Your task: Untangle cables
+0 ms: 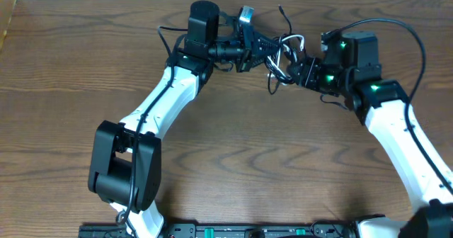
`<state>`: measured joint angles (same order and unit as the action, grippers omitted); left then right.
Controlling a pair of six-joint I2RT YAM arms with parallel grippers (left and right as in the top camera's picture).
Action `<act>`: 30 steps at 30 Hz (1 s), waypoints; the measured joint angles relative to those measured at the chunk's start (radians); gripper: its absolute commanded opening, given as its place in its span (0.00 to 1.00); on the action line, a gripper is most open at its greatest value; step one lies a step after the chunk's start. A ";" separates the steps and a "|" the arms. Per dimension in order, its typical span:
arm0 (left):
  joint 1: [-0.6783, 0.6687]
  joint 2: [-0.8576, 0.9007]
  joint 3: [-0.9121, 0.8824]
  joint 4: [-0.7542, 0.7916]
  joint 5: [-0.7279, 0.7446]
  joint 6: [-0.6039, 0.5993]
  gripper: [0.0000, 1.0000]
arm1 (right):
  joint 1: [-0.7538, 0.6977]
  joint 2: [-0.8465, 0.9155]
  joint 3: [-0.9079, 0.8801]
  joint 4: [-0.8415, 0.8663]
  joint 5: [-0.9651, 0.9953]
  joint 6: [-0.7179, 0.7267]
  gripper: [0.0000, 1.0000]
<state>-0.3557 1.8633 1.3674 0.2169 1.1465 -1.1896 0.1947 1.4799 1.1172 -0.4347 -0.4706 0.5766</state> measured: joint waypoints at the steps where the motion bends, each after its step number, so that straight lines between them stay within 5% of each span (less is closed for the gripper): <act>1: -0.002 0.000 0.000 0.000 0.000 0.005 0.08 | 0.000 0.010 0.000 0.002 0.000 0.007 0.23; 6: -0.006 0.000 0.000 -0.002 0.004 0.048 0.07 | 0.000 0.025 0.000 0.018 -0.008 0.023 0.01; 13: -0.005 0.000 0.000 0.000 0.024 0.117 0.07 | 0.000 0.025 0.000 0.028 -0.028 0.026 0.01; 15: -0.005 0.000 0.000 0.000 0.034 0.160 0.07 | 0.000 0.025 0.000 0.027 -0.030 0.016 0.08; 19: -0.005 0.000 0.000 -0.010 0.069 0.280 0.07 | 0.000 0.025 0.000 0.016 -0.052 -0.038 0.38; 30: -0.001 0.000 0.000 -0.126 0.105 0.499 0.07 | -0.001 0.023 0.029 0.001 -0.120 -0.184 0.38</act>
<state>-0.3565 1.8637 1.3674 0.0914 1.2514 -0.6910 0.1936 1.5024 1.1461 -0.4335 -0.5903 0.3923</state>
